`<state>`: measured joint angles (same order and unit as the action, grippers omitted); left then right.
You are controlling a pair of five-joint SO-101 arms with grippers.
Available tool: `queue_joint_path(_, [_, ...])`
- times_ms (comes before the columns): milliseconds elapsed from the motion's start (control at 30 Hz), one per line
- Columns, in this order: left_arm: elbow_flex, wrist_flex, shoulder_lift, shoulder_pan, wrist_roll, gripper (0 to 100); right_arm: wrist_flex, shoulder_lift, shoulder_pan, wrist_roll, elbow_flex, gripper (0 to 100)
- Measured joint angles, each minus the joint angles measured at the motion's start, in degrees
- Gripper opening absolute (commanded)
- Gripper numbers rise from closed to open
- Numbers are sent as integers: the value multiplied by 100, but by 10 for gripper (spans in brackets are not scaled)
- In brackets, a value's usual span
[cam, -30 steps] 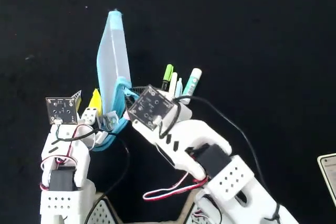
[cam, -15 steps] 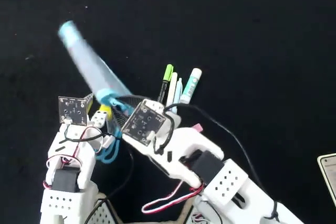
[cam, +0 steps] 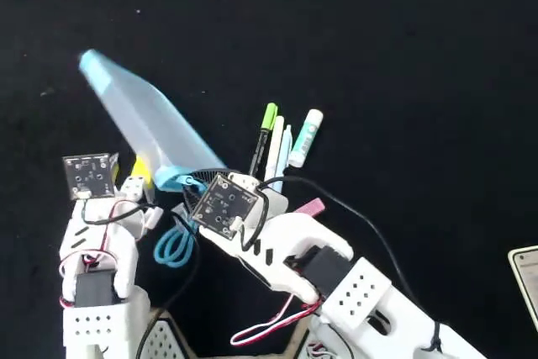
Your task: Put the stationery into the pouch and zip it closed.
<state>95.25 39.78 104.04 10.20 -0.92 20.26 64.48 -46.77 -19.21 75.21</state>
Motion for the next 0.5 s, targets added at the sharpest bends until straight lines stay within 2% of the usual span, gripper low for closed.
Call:
queue_joint_path(133, [-589, 782, 0, 70, 9, 141, 0, 0, 0, 0, 0, 11])
queue_joint_path(233, [-1108, 1275, 0, 79, 369, 142, 0, 0, 0, 0, 0, 11])
queue_joint_path(400, [-1635, 1600, 9, 114, 1266, 145, 0, 0, 0, 0, 18, 11])
queue_joint_path(500, [-1846, 1697, 9, 114, 1415, 145, -97, 0, 0, 0, 176, 11])
